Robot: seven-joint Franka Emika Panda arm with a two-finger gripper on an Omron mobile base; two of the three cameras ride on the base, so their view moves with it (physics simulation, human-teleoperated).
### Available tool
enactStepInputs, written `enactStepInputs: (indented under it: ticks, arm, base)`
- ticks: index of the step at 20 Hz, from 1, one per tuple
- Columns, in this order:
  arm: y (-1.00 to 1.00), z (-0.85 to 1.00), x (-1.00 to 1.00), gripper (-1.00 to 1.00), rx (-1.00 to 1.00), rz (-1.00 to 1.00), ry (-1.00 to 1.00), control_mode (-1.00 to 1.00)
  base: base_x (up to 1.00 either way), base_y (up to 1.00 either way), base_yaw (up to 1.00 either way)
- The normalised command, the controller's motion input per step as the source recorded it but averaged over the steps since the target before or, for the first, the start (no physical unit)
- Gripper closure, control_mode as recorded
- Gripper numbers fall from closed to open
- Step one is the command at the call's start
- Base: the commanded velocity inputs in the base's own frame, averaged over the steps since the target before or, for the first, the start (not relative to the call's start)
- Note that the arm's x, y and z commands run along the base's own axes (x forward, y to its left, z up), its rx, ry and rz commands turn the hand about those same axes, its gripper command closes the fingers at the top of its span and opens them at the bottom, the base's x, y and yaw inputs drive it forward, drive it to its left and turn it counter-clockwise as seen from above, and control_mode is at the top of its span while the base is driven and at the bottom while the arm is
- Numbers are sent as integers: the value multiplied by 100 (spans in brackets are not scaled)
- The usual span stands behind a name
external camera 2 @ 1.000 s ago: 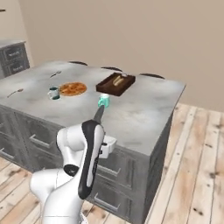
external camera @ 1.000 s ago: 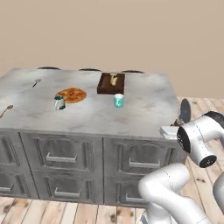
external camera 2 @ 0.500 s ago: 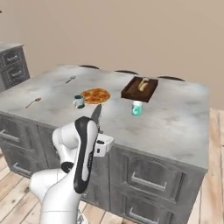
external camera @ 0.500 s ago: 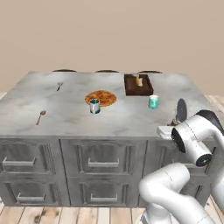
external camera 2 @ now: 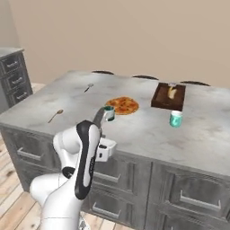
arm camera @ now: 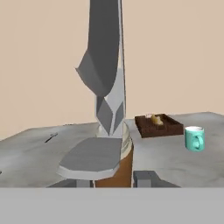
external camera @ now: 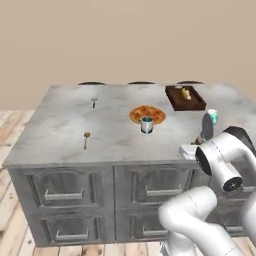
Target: Take the pizza cutter from the drawer on the right and place it on the dining counter for cutting.
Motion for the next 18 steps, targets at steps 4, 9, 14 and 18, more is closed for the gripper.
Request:
enactStepInputs:
  ticks: [4, 9, 14, 18]
  arm:
    - [0, 0, 0, 100, 0, 0, 0, 100]
    - [0, 0, 0, 100, 0, 0, 0, 100]
    - [0, 0, 0, 100, 0, 0, 0, 100]
    - [0, 0, 0, 100, 0, 0, 0, 100]
  base:
    - [59, 1, -24]
    - [46, -11, -20]
    - [32, -7, -20]
    - [32, 0, -31]
